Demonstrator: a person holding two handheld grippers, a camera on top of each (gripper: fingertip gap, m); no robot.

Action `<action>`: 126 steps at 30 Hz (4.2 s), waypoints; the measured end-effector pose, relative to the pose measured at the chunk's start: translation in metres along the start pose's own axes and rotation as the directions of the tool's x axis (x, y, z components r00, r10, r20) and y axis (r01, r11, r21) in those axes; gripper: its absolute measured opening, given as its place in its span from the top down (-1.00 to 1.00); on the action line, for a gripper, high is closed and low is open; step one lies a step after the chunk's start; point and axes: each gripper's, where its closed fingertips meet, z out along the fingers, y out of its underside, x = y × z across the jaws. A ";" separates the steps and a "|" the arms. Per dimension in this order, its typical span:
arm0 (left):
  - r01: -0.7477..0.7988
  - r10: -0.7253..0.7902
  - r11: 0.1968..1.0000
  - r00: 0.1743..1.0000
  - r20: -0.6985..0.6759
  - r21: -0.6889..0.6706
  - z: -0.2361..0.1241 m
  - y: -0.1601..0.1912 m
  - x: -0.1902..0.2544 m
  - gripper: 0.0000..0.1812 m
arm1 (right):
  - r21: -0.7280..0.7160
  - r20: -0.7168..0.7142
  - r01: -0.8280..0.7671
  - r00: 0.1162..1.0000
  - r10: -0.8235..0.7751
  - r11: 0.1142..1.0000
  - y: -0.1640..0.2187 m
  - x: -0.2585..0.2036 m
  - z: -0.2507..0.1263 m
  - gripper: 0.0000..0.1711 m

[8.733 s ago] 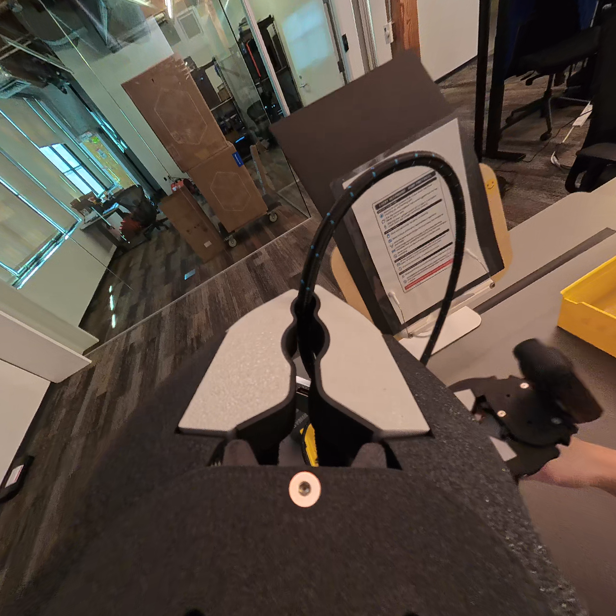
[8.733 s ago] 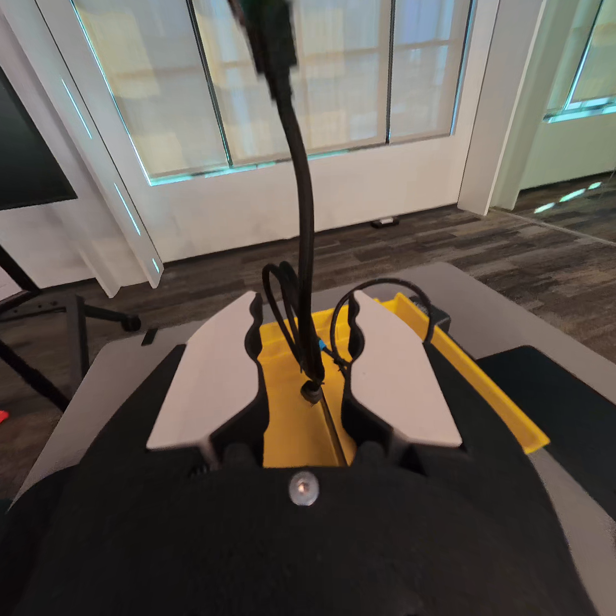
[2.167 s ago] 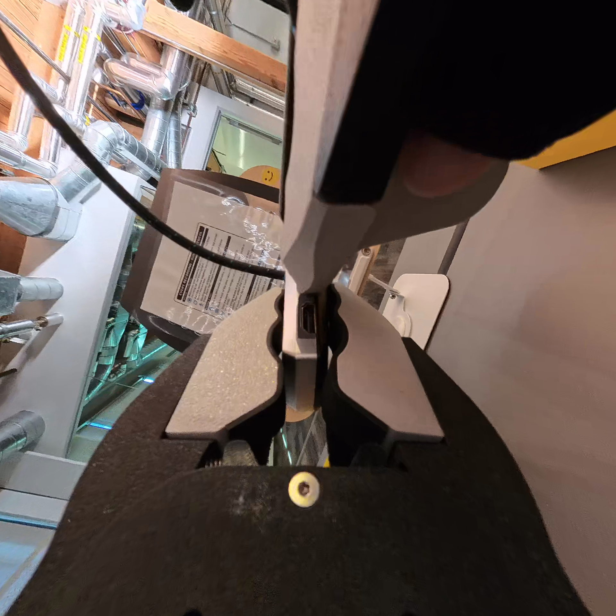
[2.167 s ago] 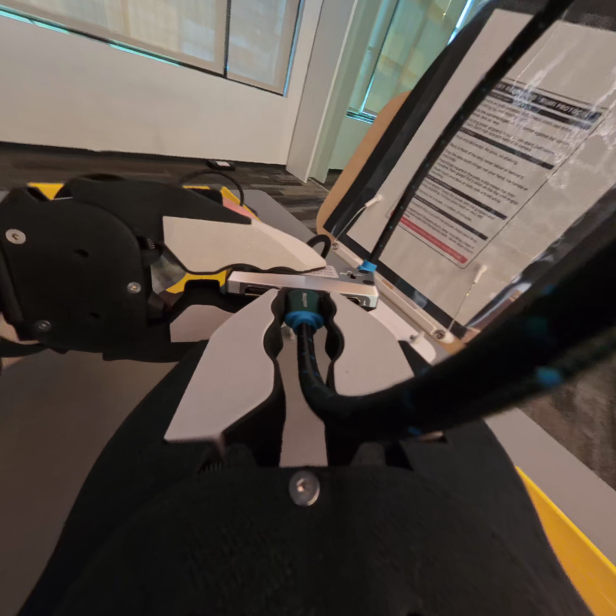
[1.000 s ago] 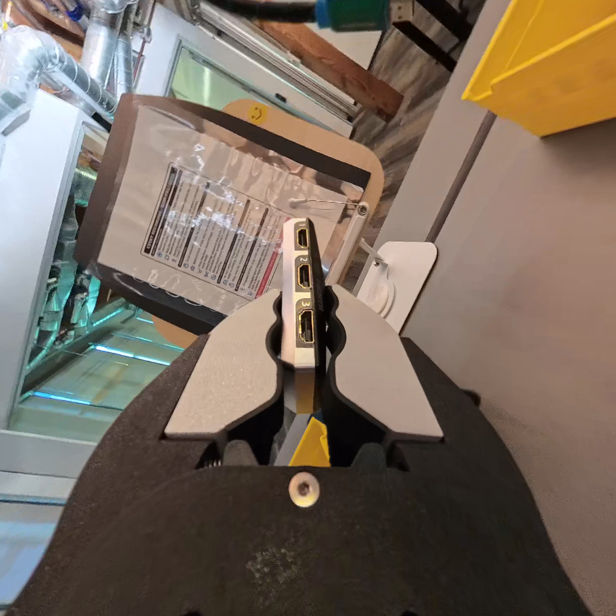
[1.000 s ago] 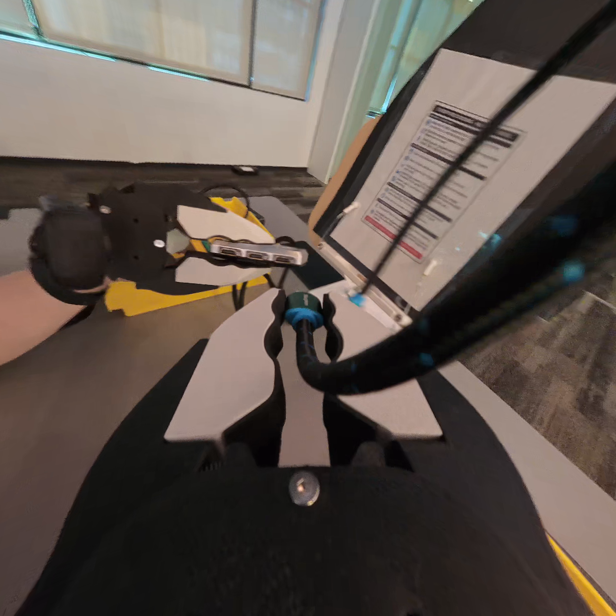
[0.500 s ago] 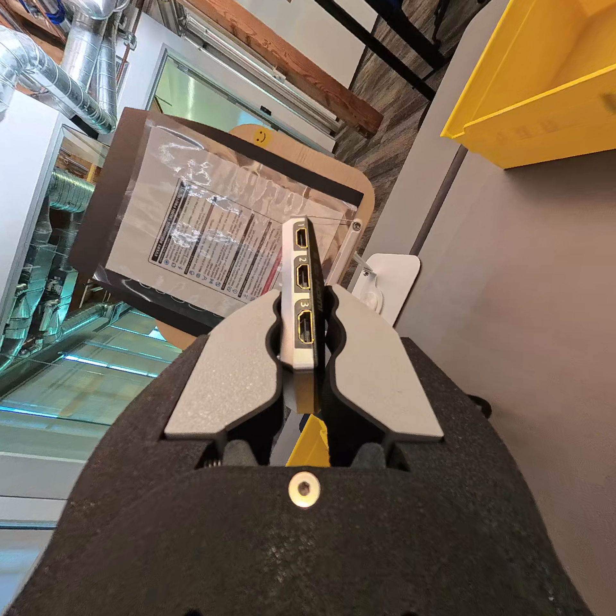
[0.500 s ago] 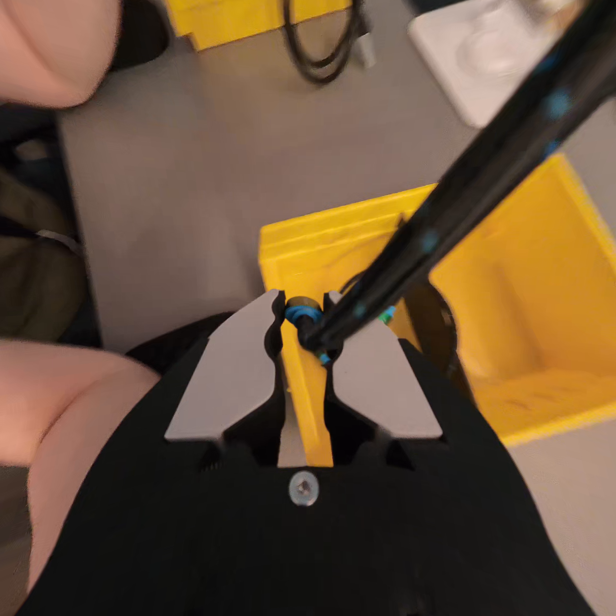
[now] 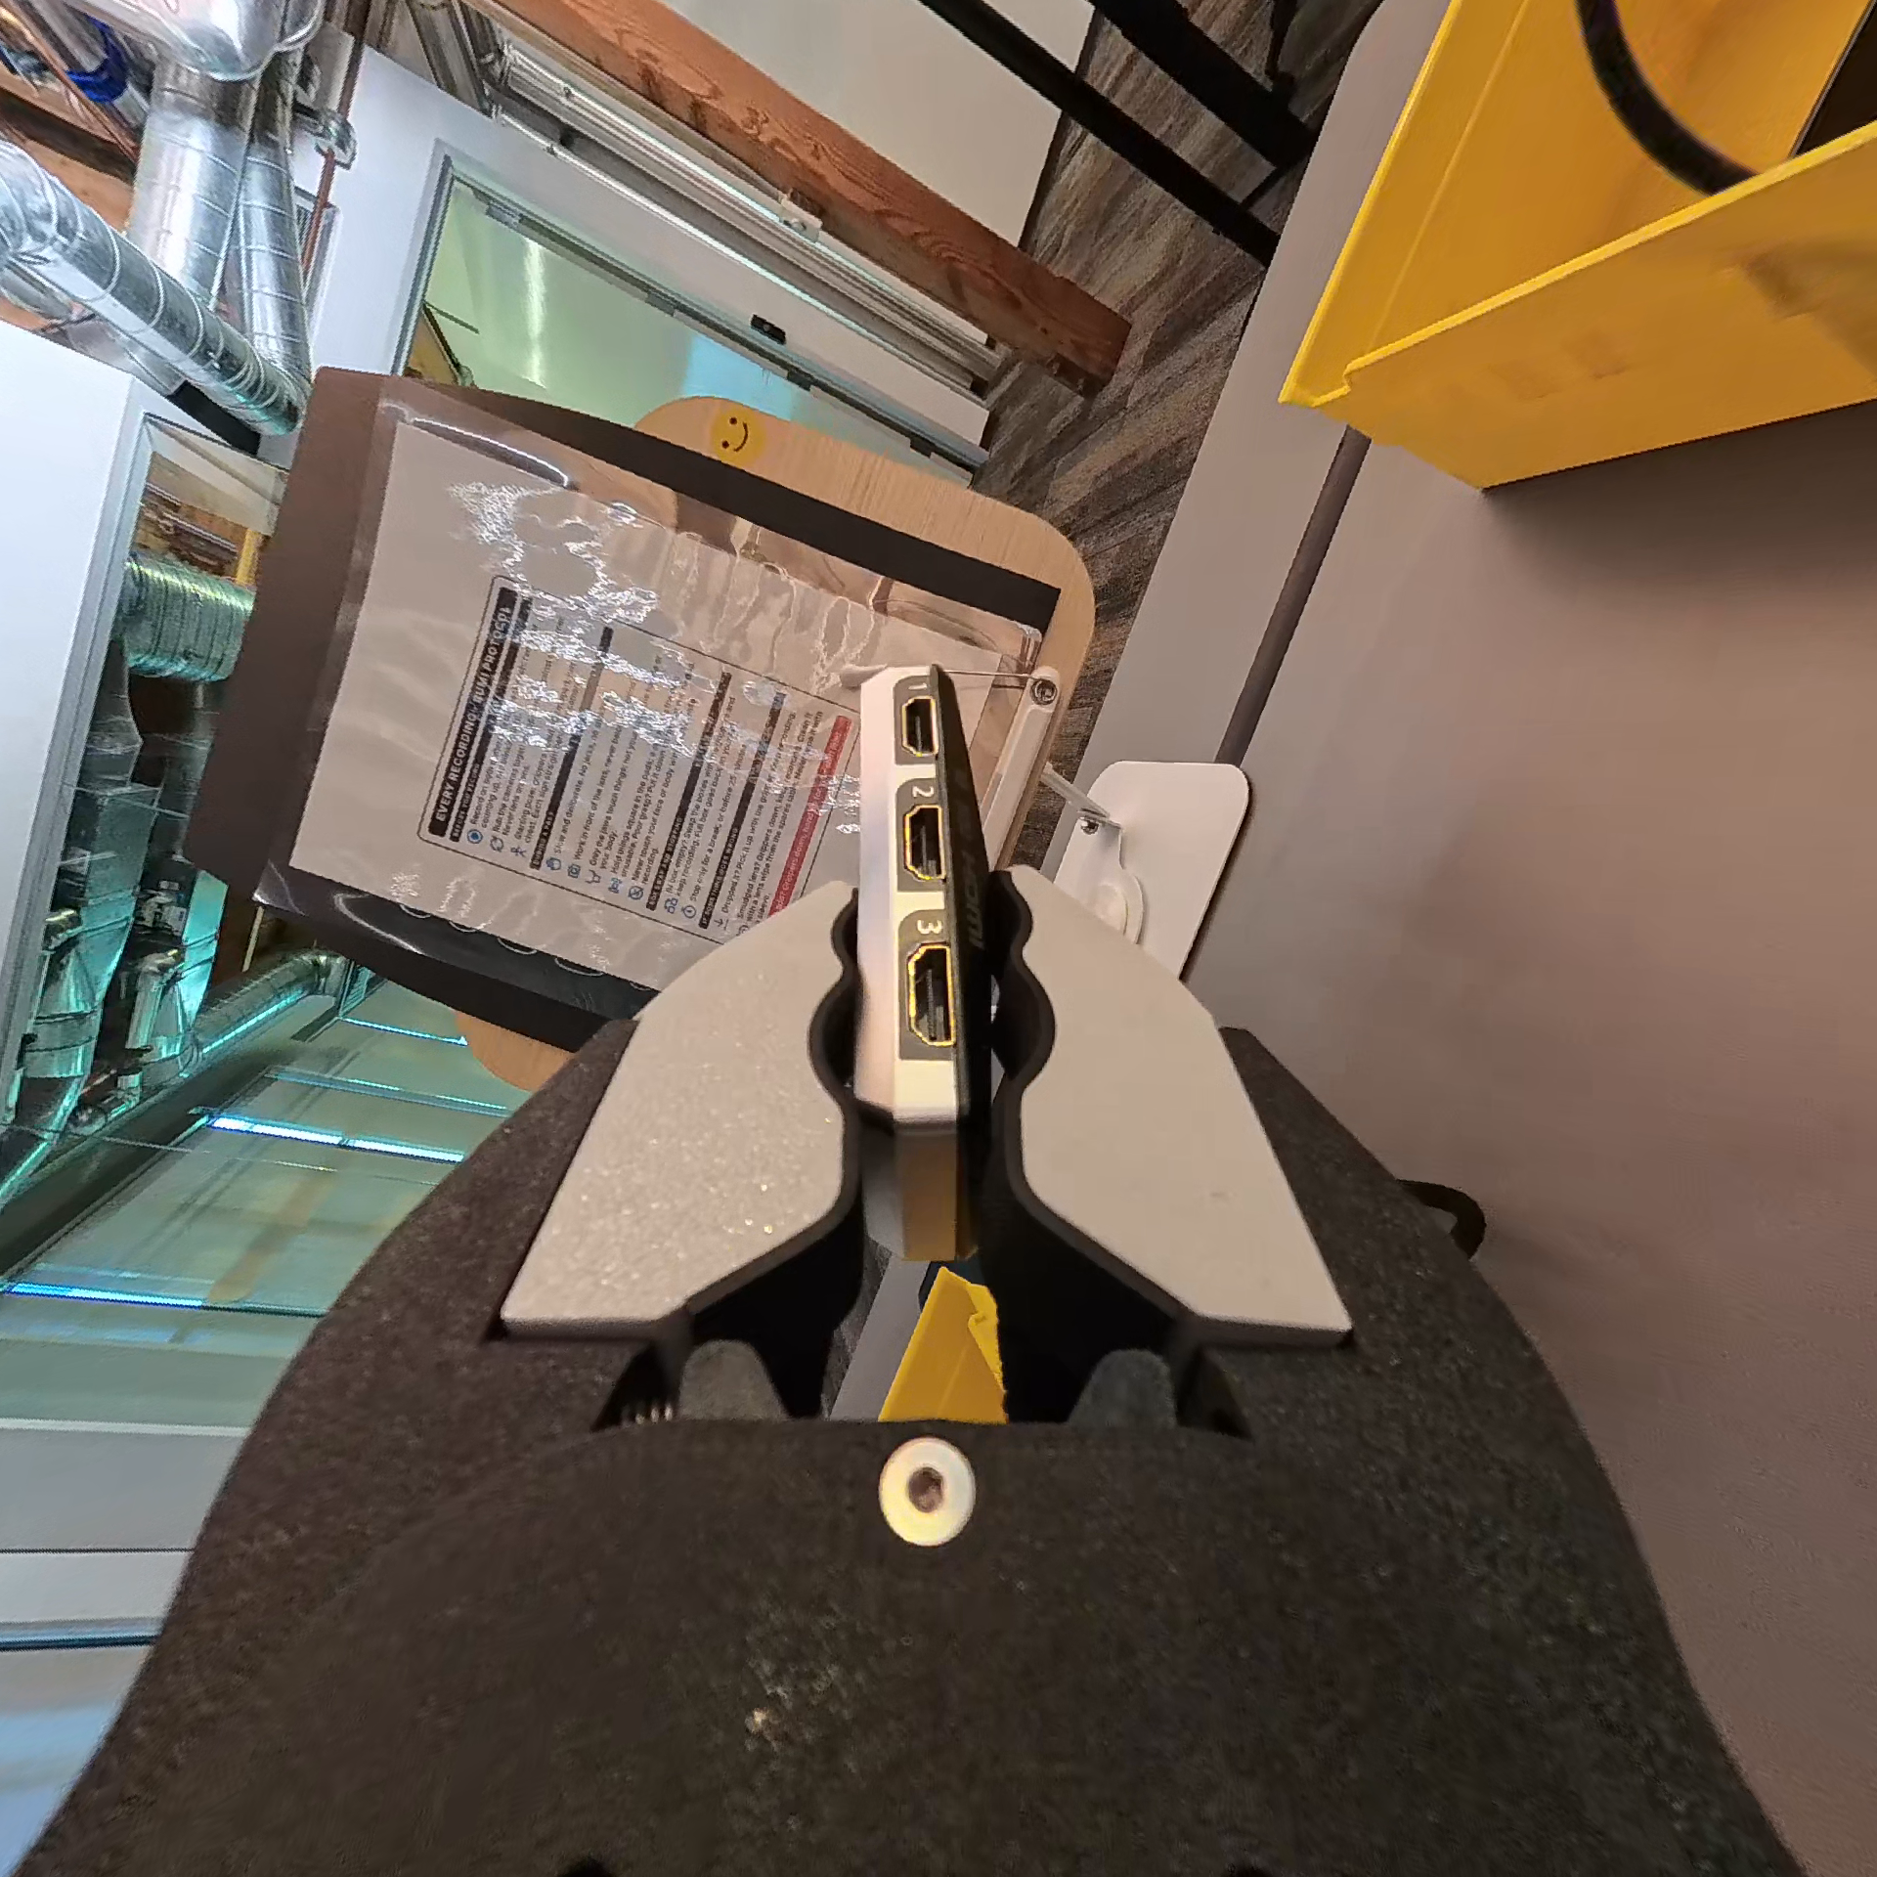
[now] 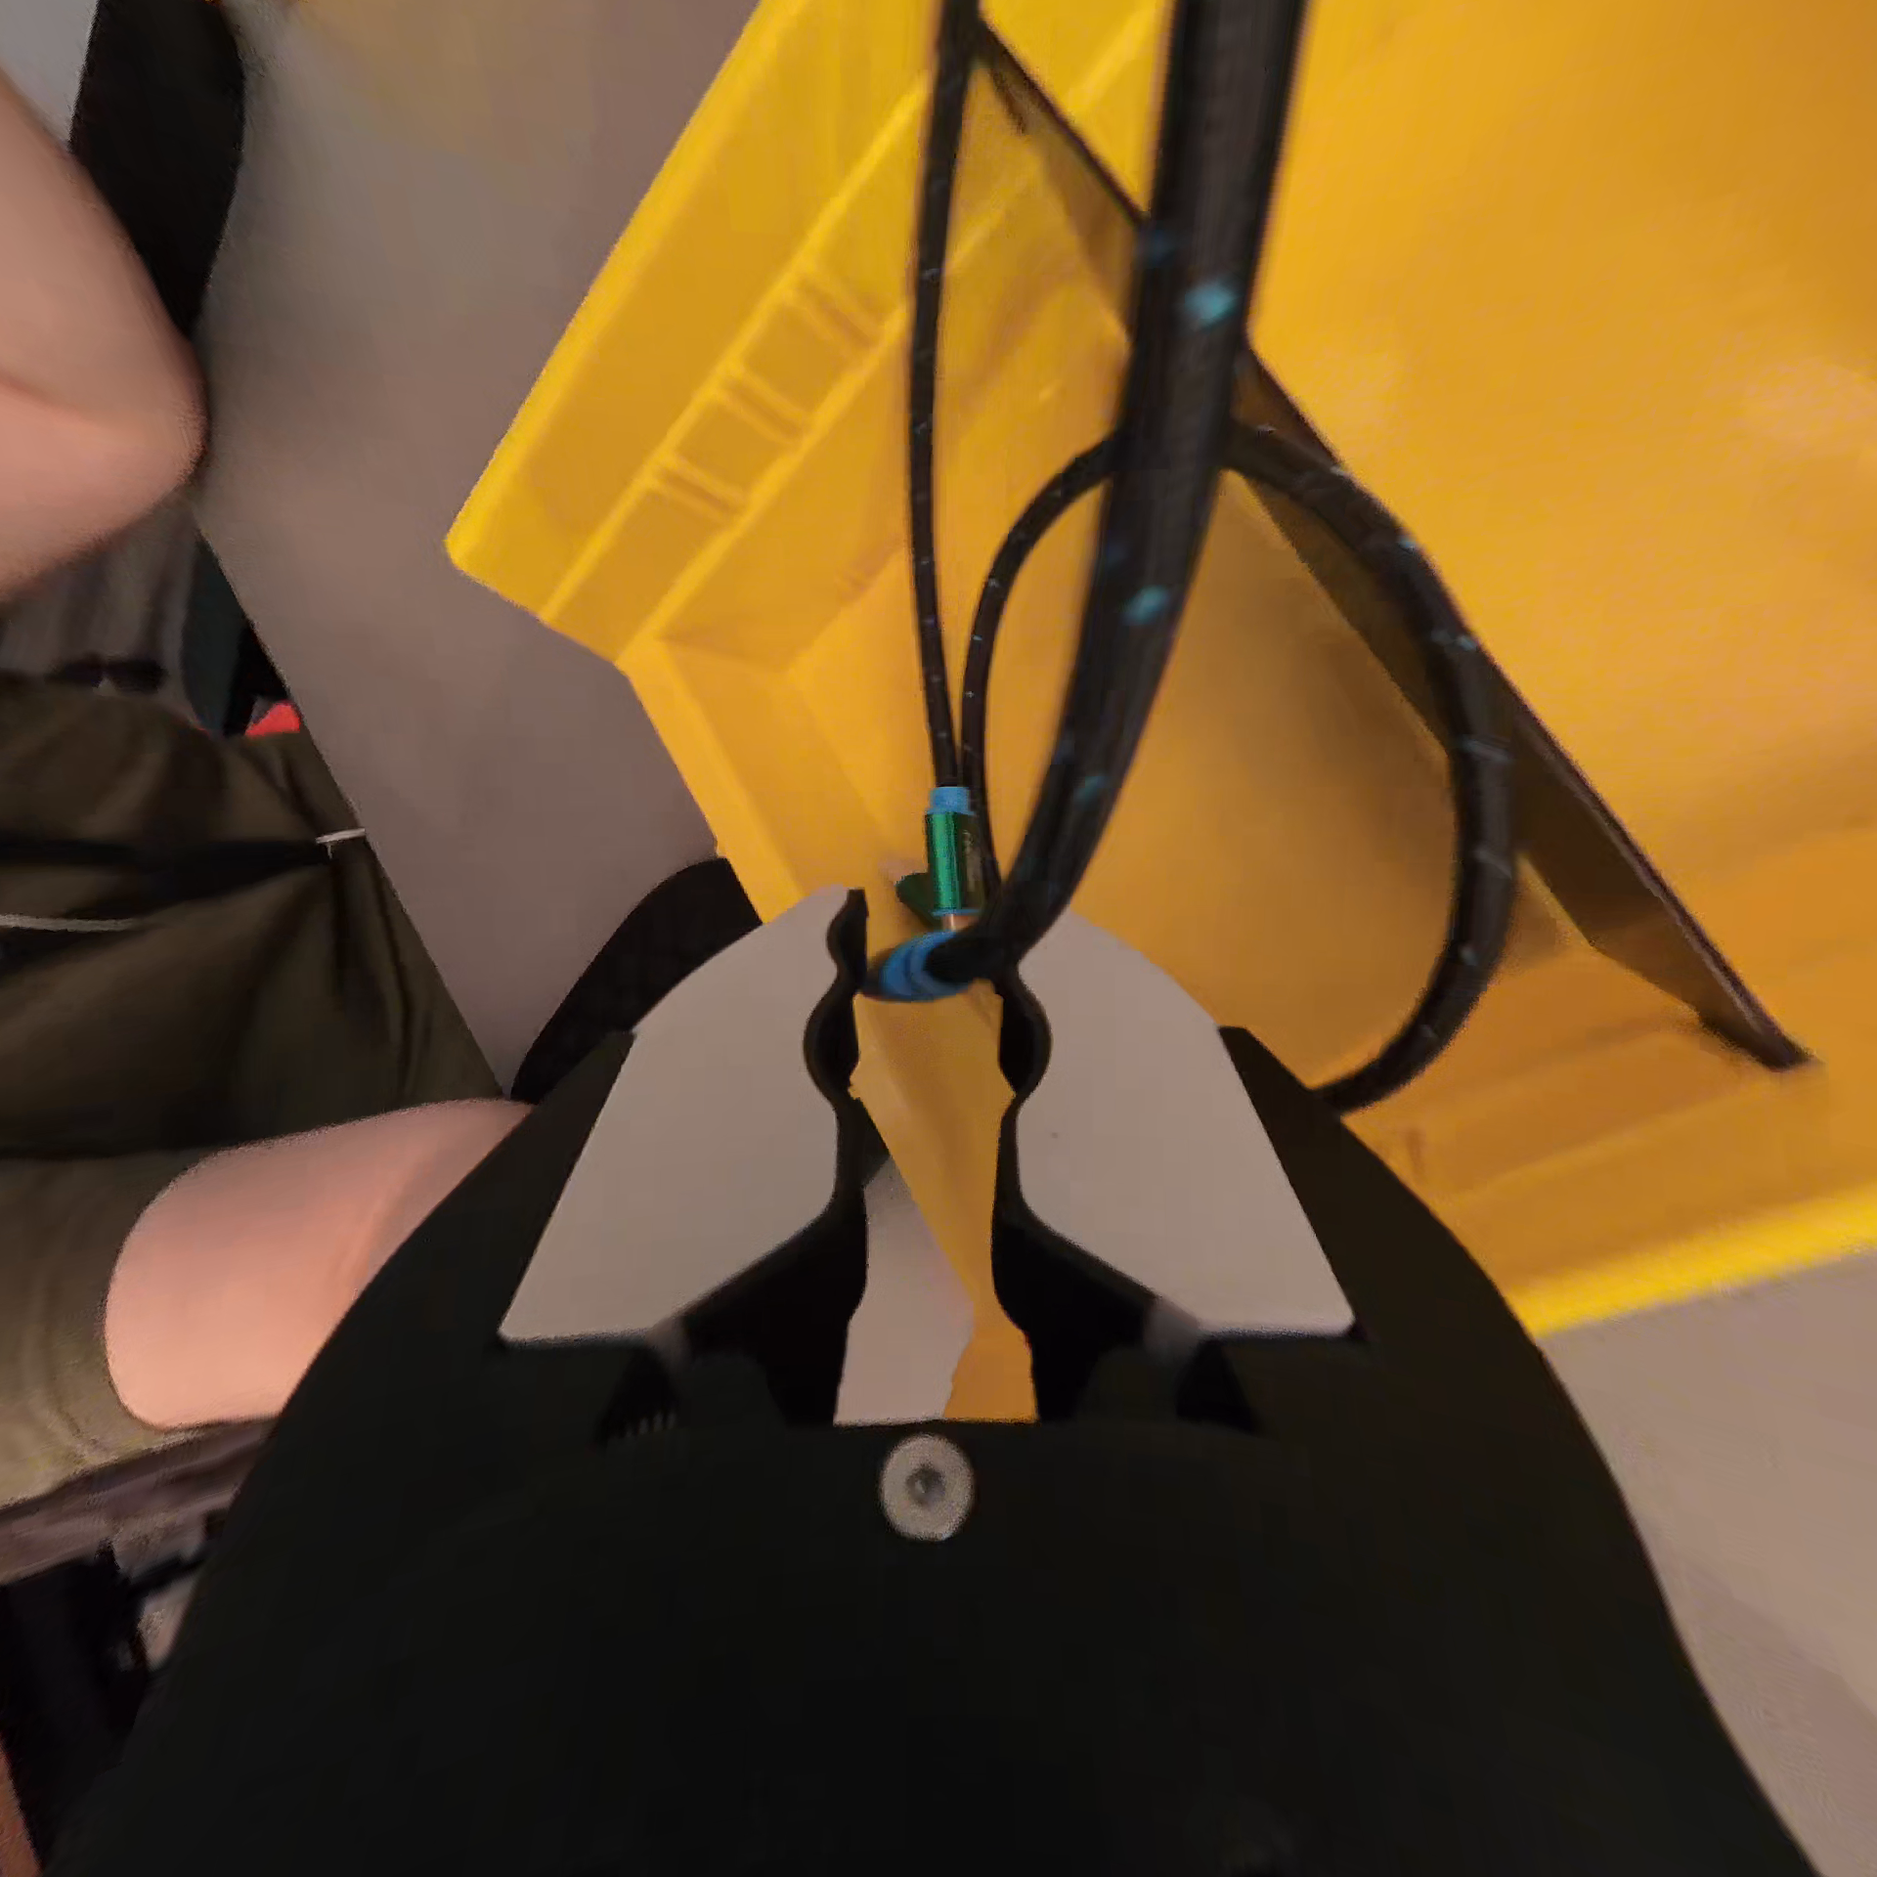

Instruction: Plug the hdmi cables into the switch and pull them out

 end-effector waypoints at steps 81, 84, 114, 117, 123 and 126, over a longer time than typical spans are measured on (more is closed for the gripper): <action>0.221 -0.187 0.949 0.969 -0.164 0.224 -0.059 -0.052 -0.009 0.64 | 0.572 -0.633 0.458 0.774 0.012 0.680 -0.143 0.028 -0.129 0.73; 0.221 -0.185 0.951 0.968 -0.171 0.217 -0.057 -0.051 -0.007 0.64 | 0.718 -0.450 0.308 0.889 0.079 0.624 -0.129 0.038 -0.137 0.74; 0.313 -0.311 0.949 0.948 -0.075 0.024 -0.003 -0.012 0.001 0.67 | 0.415 -0.498 0.092 0.856 0.141 0.905 -0.064 0.072 -0.094 0.63; 0.327 -0.328 0.945 0.944 -0.036 -0.024 0.001 -0.001 -0.003 0.67 | 0.425 -0.416 -0.065 0.872 0.258 0.903 -0.053 0.081 -0.086 0.63; 0.319 -0.321 0.946 0.946 -0.039 -0.056 0.002 0.001 0.001 0.69 | 0.438 -0.380 -0.135 0.868 0.319 0.889 -0.046 0.089 -0.084 0.61; 0.309 -0.313 0.949 0.947 -0.067 -0.066 0.004 0.001 0.008 0.69 | 0.409 -0.415 -0.110 0.861 0.292 0.906 -0.045 0.088 -0.083 0.58</action>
